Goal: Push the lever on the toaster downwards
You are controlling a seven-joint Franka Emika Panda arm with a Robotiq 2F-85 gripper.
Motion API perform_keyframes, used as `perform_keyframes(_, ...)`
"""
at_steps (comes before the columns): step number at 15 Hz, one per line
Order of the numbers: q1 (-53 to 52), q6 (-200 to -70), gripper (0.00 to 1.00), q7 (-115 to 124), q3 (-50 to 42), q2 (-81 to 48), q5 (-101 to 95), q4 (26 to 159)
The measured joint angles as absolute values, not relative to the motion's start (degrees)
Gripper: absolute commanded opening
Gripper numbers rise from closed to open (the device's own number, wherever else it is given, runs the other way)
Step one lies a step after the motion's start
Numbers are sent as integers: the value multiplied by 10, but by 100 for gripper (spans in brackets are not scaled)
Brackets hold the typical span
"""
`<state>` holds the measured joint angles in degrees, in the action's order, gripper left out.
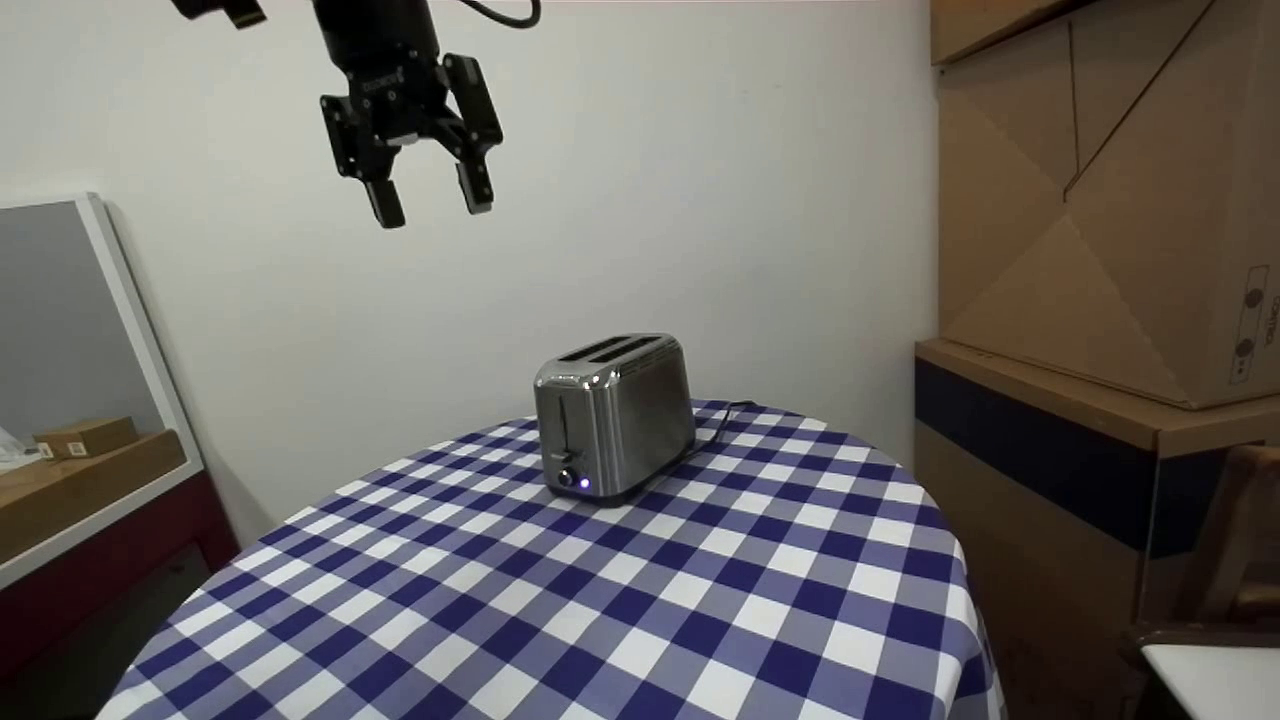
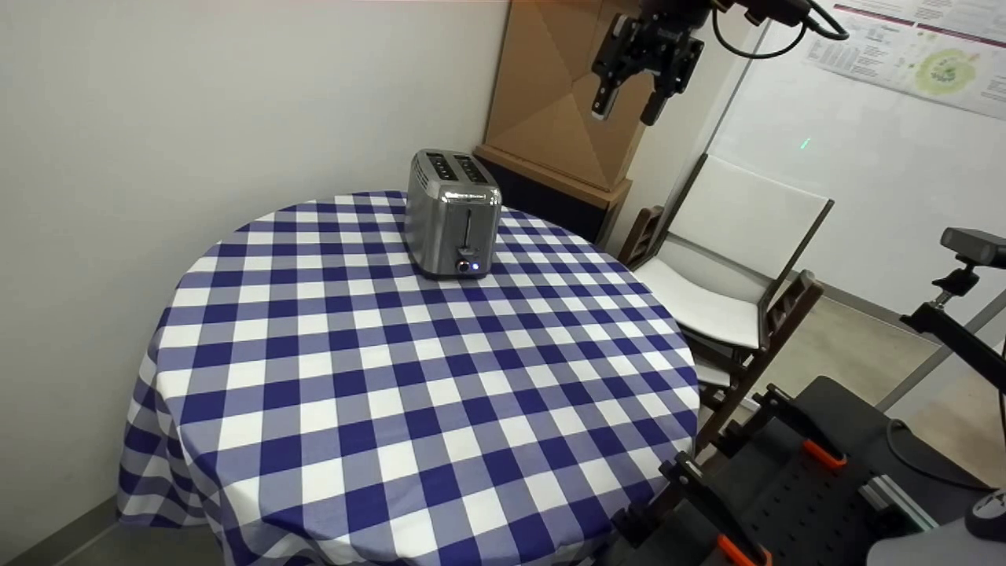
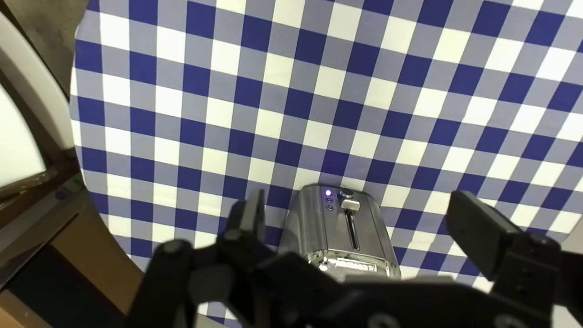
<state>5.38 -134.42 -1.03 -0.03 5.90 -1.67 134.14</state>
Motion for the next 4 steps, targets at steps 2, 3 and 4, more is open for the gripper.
perform_keyframes(2, 54, -1346, 100, -2, -2, 69, -17, 1354)
perform_keyframes(3, 54, -1346, 100, -1, -2, 73, -17, 1357)
perform_keyframes(4, 54, -1346, 100, 0, -2, 75, -17, 1359)
